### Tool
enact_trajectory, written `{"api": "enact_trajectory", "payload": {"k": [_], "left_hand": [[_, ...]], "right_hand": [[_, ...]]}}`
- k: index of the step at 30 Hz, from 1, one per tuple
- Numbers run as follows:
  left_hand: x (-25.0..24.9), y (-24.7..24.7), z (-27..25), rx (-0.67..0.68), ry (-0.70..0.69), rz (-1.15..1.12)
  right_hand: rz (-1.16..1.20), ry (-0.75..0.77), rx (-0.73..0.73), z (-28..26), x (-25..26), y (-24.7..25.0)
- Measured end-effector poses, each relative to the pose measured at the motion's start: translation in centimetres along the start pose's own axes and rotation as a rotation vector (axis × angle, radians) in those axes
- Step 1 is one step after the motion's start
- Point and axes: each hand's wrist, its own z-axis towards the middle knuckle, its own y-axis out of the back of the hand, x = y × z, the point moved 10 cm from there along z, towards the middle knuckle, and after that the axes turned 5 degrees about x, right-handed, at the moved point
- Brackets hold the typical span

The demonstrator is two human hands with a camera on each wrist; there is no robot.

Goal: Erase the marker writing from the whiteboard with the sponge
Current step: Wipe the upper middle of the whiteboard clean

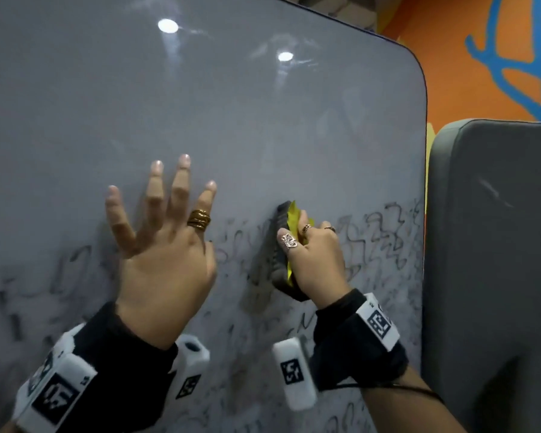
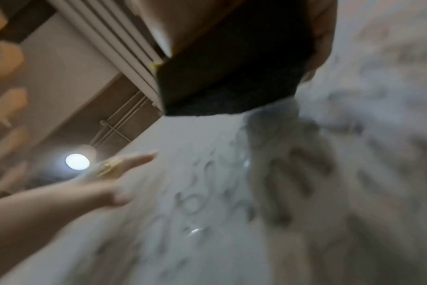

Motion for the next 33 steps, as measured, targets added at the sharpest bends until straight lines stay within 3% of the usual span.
{"api": "enact_trajectory", "payload": {"k": [2, 6, 8, 10, 13, 15, 17, 19, 21, 23, 26, 30, 33], "left_hand": [[3.0, 1.0, -1.5, -0.025, 0.012, -0.030], [10.3, 1.4, -3.6, -0.006, 0.044, -0.141], [13.5, 1.2, -4.2, -0.003, 0.043, -0.174], [15.4, 0.3, -4.6, 0.024, -0.002, -0.152], [16.3, -1.7, -4.2, 0.200, -0.119, -0.042], [16.7, -1.7, -4.1, 0.228, -0.120, -0.060], [16.8, -0.5, -4.3, 0.174, -0.101, -0.090], [16.3, 0.7, -4.6, 0.115, -0.134, -0.083], [16.1, 1.1, -4.8, 0.110, -0.158, -0.097], [16.3, 1.5, -4.7, 0.101, -0.146, -0.079], [16.3, 1.8, -4.6, 0.096, -0.135, -0.058], [16.5, 1.6, -4.4, 0.098, -0.125, -0.049], [16.4, 1.5, -4.6, 0.122, -0.143, -0.039]], "right_hand": [[0.085, -0.062, -0.026, 0.5, -1.1, 0.7], [0.280, -0.428, -0.130, 2.5, -5.7, 2.2], [0.310, -0.471, -0.165, 2.0, -4.8, 1.5], [0.290, -0.413, -0.131, 0.3, -1.1, -0.8], [0.196, -0.220, -0.015, -3.1, 5.7, -5.4], [0.114, -0.143, 0.023, -4.3, 8.2, -6.7], [0.173, -0.188, 0.009, -4.2, 7.8, -6.0], [0.247, -0.340, -0.034, -3.3, 5.5, -4.5], [0.319, -0.489, -0.098, -2.9, 3.2, -3.5], [0.311, -0.537, -0.130, -3.3, 3.3, -3.5], [0.252, -0.450, -0.082, -4.9, 7.3, -5.6], [0.120, -0.202, 0.016, -7.1, 14.4, -9.8], [0.277, -0.240, 0.067, -6.8, 13.8, -10.3]]}}
